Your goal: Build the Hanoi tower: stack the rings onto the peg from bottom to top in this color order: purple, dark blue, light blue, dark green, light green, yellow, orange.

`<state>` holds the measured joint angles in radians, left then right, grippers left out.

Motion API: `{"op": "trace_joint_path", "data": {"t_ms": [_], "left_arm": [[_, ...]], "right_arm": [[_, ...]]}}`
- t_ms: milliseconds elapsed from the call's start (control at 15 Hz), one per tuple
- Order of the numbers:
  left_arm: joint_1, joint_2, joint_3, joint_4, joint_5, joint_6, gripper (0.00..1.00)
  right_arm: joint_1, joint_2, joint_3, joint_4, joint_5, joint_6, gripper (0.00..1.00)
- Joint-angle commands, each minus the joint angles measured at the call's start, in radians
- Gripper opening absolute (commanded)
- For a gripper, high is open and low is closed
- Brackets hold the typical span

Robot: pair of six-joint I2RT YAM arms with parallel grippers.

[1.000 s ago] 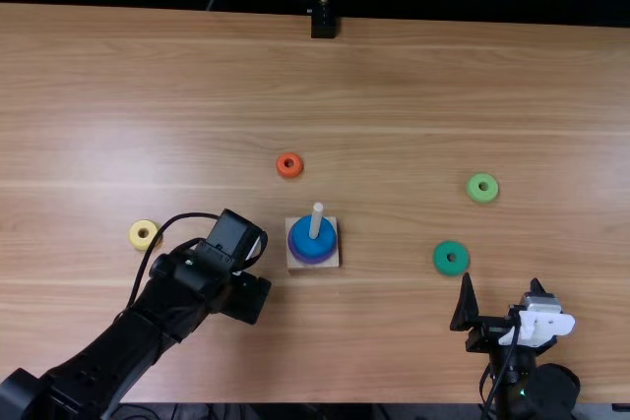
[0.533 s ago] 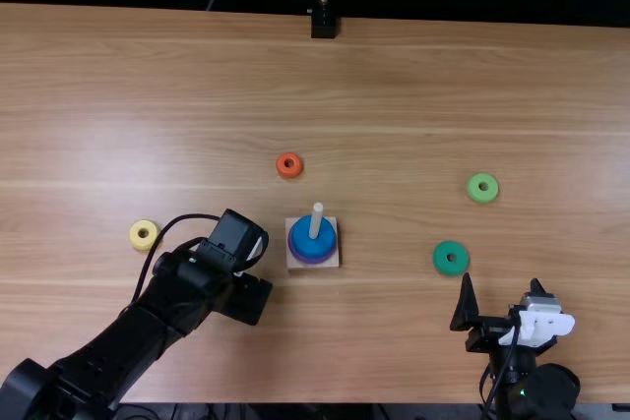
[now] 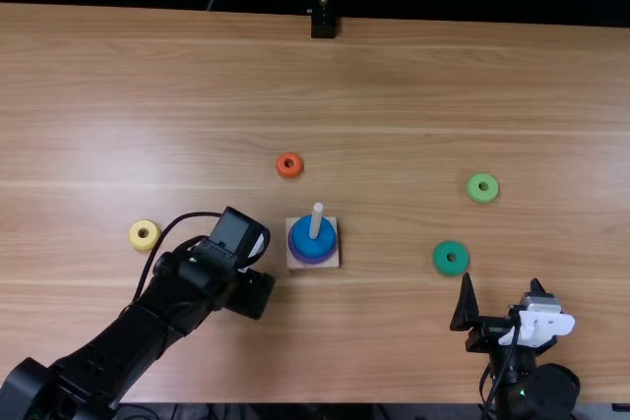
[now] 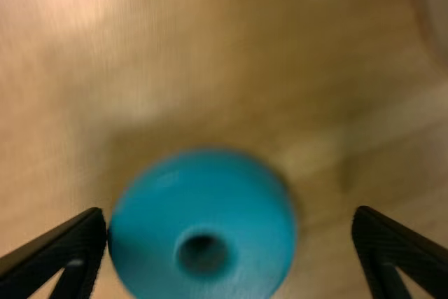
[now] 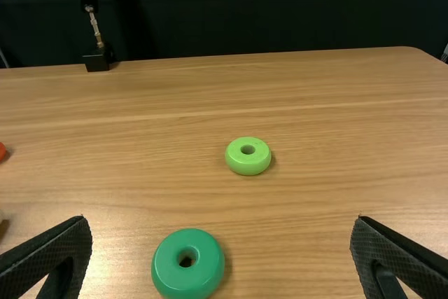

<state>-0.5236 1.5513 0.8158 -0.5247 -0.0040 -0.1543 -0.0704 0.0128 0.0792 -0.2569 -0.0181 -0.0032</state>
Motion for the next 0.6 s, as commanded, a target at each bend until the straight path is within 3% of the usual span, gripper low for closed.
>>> {"op": "trace_joint_path", "data": {"t_ms": [0, 67, 267, 333, 467, 533], "left_arm": [[0.002, 0.004, -0.032, 0.052, 0.0, 0.009, 0.22], [0.004, 0.003, -0.053, 0.081, -0.002, 0.007, 0.17], [0.007, 0.0, -0.06, 0.081, -0.003, 0.009, 0.23], [0.007, -0.002, -0.058, 0.083, -0.003, 0.009, 0.39], [0.01, -0.003, -0.047, 0.063, -0.003, 0.003, 1.0], [0.014, -0.003, -0.046, 0.02, -0.003, 0.005, 1.0]], "right_arm": [[-0.009, -0.013, -0.062, -0.07, -0.004, -0.004, 1.0], [-0.009, -0.013, -0.062, -0.07, -0.004, -0.004, 1.0], [-0.009, -0.013, -0.062, -0.07, -0.004, -0.004, 1.0], [-0.009, -0.013, -0.062, -0.07, -0.004, -0.004, 1.0], [-0.009, -0.013, -0.062, -0.07, -0.004, -0.004, 1.0], [-0.009, -0.013, -0.062, -0.07, -0.004, -0.004, 1.0]]}}
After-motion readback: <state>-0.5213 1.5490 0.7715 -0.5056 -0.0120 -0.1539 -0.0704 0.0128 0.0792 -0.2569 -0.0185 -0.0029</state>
